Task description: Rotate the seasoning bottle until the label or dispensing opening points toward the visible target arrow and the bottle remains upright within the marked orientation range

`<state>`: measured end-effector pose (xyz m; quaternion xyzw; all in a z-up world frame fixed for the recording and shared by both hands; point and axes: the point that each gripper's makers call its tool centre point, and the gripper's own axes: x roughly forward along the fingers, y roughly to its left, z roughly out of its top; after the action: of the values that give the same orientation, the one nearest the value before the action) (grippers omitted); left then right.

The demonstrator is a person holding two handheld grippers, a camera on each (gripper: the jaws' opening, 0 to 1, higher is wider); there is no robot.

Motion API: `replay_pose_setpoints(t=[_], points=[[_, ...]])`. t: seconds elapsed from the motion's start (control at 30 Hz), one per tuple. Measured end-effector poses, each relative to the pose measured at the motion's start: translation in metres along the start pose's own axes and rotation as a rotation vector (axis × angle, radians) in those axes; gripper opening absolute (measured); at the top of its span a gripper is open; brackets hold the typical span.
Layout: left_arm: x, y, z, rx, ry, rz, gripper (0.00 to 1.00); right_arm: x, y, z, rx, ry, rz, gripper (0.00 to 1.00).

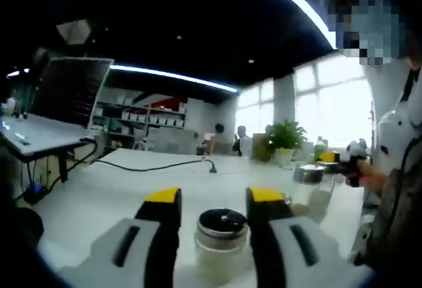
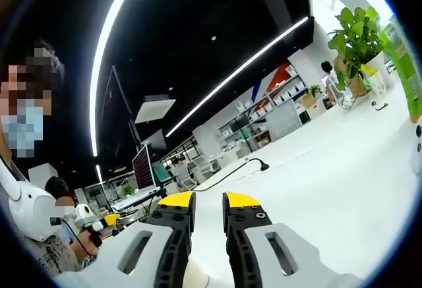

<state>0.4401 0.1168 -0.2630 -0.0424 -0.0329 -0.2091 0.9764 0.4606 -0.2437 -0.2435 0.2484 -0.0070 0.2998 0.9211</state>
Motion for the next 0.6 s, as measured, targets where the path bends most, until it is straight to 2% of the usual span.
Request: replay_pose_setpoints(t=[0.13,0.3,0.4,0.47,0.6], points=[[-0.0041,0.0035,-0.0001,-0.006,-0.025,0.029,0.4,0.0013,0.0005,0.0007,-0.001,0.0,0.002,0.15],[-0.004,0.0037,-0.0022,-0.042,-0.034,0.011,0.39,0.0027,0.0019,-0.0011,-0.003,0.006,0.006,0.15],[-0.0036,0.0014,-0.003,-0.027,-0.028,0.006,0.37,0.0012,0.0009,-0.0013,-0.001,0.003,0.0,0.15],[-0.0027,-0.0028,-0.0031,-0.009,-0.022,-0.014,0.33,0.0004,0.0002,-0.0014,0.0,0.002,-0.004,0.15],[-0.0016,-0.0033,-0.0047,0.012,-0.009,-0.011,0.33,-0.0011,-0.0005,-0.0012,0.0,0.0,-0.009,0.15]])
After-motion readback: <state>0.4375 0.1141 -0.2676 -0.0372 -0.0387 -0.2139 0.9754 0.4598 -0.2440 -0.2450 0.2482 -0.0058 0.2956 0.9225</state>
